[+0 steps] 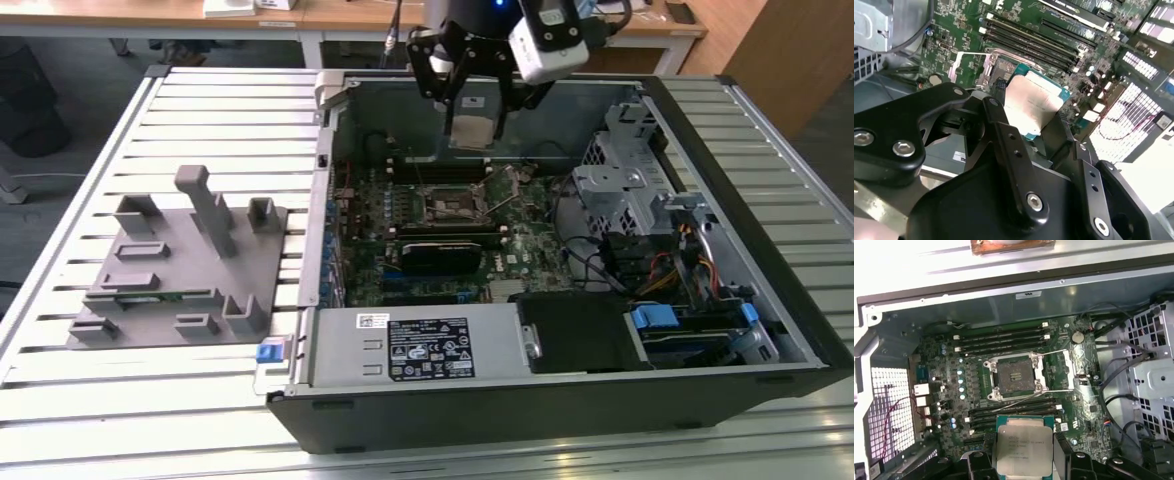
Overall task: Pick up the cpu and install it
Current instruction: 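Place the cpu into insertion slot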
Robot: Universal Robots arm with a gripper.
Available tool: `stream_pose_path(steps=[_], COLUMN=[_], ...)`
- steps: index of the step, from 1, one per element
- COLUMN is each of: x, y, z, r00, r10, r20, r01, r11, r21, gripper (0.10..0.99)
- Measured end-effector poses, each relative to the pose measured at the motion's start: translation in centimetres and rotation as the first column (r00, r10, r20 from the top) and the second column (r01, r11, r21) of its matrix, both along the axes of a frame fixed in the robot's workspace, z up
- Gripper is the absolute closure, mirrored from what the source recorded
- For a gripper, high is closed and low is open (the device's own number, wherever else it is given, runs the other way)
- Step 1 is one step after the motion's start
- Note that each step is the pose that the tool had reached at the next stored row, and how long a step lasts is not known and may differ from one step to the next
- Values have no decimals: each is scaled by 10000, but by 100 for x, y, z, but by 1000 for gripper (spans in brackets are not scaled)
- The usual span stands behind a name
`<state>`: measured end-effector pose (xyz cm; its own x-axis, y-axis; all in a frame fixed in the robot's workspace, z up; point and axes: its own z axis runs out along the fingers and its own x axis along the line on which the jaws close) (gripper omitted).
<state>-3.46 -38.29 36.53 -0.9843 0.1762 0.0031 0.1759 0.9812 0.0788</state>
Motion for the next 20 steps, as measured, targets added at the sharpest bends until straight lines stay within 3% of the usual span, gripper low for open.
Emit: stream_pose_path(steps=[8, 20], x=[0, 0], y=[5, 16], z=[-4, -5], r00=[9960, 9828], r10=[-895, -1849], r20=[0, -1], r01=[895, 1849], r11=[9960, 9828], r21=[0, 0], gripper=[545, 545])
